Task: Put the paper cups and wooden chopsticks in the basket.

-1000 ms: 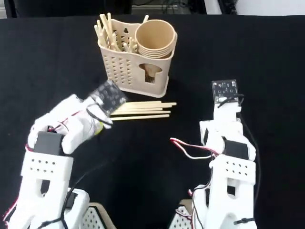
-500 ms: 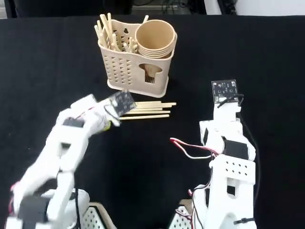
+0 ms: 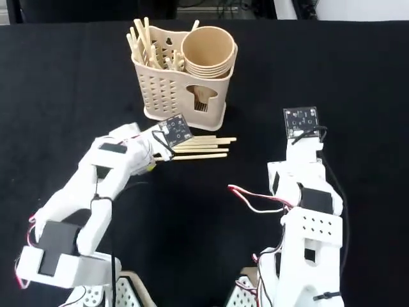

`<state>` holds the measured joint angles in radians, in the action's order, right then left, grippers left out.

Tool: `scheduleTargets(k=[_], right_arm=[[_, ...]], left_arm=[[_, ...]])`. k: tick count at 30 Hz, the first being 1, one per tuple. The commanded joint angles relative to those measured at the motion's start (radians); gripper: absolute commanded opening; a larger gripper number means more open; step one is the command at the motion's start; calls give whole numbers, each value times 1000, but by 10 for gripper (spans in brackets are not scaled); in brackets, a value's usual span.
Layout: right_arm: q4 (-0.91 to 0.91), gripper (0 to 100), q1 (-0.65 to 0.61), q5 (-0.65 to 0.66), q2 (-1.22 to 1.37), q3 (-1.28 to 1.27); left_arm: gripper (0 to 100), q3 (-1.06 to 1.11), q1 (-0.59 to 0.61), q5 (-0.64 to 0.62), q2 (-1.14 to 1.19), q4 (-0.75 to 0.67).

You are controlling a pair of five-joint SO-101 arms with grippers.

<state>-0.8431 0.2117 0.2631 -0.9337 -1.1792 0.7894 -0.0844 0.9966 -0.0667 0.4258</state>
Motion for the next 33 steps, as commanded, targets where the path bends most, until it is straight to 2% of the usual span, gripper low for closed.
scheduleTargets(k=[1,6,9,13,18,23,27,31,33], right_arm=[[21,25,-8,2,-4,5],[21,25,-8,2,-5,4],[21,25,-8,2,-5,4],[21,25,-8,2,-5,4],[21,25,-8,2,-5,4],[21,25,-8,2,-5,4],[21,25,-8,2,-5,4],[21,25,-8,2,-5,4],[21,25,-8,2,-5,4]], left_arm=[[252,-91,-5,-6,89,-3],[181,-81,25,0,133,0],[137,-30,36,92,72,74],[24,77,39,190,-95,175],[30,237,53,195,-394,270],[30,403,53,180,-744,333],[30,476,58,107,-987,407],[30,486,137,78,-1155,519],[30,484,197,-8,-1220,531]])
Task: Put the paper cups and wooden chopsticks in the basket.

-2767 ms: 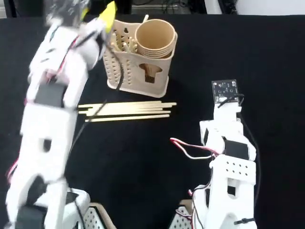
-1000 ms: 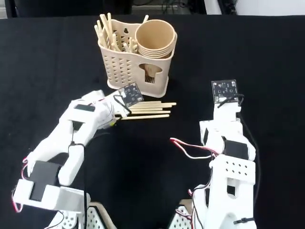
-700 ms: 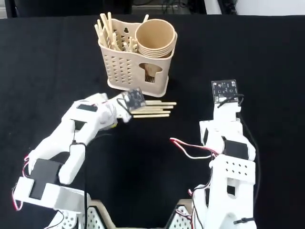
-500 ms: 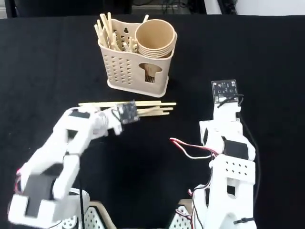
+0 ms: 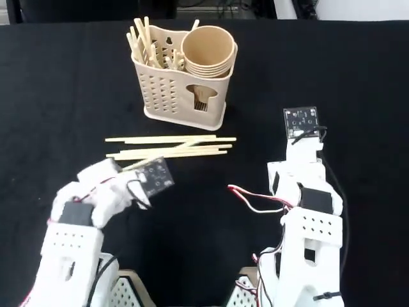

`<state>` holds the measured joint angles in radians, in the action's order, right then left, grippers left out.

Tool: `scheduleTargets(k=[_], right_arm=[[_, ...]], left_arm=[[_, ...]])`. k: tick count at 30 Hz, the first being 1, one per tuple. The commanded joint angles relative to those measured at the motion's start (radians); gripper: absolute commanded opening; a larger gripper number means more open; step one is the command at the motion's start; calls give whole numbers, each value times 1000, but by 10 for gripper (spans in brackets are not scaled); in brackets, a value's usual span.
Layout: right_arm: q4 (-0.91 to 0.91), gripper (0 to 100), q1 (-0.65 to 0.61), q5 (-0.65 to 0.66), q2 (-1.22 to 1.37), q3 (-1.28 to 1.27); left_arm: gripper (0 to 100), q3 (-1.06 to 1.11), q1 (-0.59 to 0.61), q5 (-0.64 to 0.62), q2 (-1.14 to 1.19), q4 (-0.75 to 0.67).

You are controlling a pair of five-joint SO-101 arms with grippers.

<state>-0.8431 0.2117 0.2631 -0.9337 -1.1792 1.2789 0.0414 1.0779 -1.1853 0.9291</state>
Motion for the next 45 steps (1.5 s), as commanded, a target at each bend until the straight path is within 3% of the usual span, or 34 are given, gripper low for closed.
scheduleTargets(k=[1,5,8,13,16,19,22,26,30,45], right_arm=[[21,25,-8,2,-5,4],[21,25,-9,2,-5,4],[21,25,-9,2,-5,4],[21,25,-9,2,-5,4],[21,25,-8,2,-5,4],[21,25,-8,2,-5,4],[21,25,-6,2,-5,4],[21,25,-6,2,-5,4],[21,25,-6,3,-5,4],[21,25,-8,3,-7,4]], left_arm=[[30,-5,94,-140,-137,28],[30,-13,114,-430,-311,-25],[30,-10,116,-747,-430,-186],[30,-5,116,-1212,-488,-609],[31,-16,93,-1393,-400,-902],[30,-111,18,-1389,-192,-1053],[30,-317,-16,-1370,97,-1065],[29,-621,2,-1484,489,-1062],[29,-846,-5,-1504,789,-1060],[29,-995,-93,-1447,984,-1060]])
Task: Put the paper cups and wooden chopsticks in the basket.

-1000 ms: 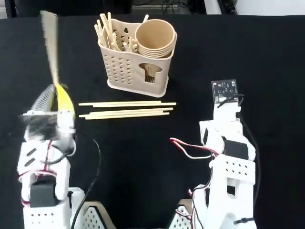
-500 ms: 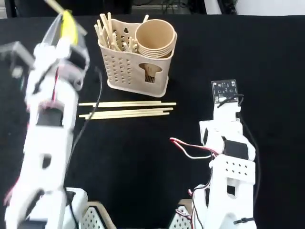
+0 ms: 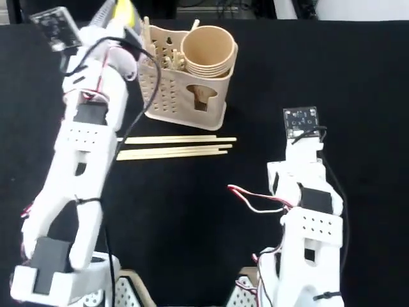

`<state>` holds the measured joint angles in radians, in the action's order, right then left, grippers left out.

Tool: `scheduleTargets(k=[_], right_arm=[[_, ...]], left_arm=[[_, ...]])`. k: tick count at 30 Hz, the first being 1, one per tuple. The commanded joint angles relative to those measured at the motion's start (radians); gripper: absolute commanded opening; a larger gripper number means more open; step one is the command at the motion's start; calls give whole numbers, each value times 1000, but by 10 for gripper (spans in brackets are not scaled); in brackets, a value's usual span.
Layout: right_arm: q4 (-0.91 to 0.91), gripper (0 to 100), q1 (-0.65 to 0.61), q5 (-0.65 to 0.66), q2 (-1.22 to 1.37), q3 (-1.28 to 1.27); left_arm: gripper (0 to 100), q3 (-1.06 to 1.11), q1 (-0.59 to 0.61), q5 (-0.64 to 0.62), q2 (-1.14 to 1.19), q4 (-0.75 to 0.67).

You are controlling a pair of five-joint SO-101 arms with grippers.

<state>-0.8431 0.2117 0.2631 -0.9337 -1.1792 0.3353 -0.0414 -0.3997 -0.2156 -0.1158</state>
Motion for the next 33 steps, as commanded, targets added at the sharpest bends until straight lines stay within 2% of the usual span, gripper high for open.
scheduleTargets(k=[1,22,28,33], right_arm=[[21,25,-8,3,-7,4],[21,25,-6,3,-7,4],[21,25,-6,3,-7,4],[21,25,-6,3,-7,4]], left_arm=[[29,-54,-5,38,25,-15],[34,79,8,38,43,-23],[100,113,-8,41,43,-17],[107,128,-28,147,41,-18]])
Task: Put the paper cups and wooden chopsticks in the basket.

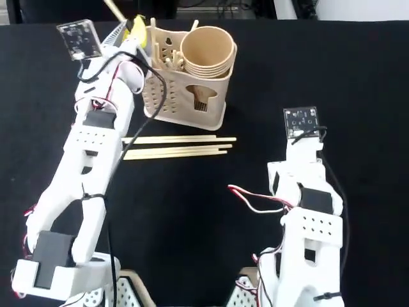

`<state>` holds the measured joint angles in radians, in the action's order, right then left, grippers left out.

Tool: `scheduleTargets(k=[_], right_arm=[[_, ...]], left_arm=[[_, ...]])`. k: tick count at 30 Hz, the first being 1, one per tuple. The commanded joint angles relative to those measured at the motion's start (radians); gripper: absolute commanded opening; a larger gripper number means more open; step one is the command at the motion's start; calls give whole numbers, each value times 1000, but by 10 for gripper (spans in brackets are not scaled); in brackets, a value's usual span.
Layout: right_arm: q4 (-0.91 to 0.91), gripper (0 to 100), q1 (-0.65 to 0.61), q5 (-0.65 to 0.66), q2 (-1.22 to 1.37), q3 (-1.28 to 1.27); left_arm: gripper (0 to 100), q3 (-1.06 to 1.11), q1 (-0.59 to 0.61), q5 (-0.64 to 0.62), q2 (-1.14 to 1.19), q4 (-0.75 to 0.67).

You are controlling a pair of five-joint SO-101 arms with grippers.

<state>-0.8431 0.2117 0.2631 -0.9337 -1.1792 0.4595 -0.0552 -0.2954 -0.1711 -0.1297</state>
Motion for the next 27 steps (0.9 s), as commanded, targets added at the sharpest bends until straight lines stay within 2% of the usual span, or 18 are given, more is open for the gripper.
scheduleTargets(k=[1,11,15,17,21,23,27], right_arm=[[21,25,-6,3,-7,4],[25,25,-6,3,-7,4],[41,25,-6,3,-4,2],[41,25,-6,3,-4,2],[38,25,-6,3,-4,2],[37,25,-5,3,-4,2],[35,25,-5,3,-4,2]], left_arm=[[107,4,-15,49,-3,-5],[105,8,12,49,-26,-5],[105,42,84,55,-175,21],[105,48,143,55,-298,132],[109,31,213,97,-537,454],[109,19,194,249,-620,617],[108,-24,79,671,-652,987]])
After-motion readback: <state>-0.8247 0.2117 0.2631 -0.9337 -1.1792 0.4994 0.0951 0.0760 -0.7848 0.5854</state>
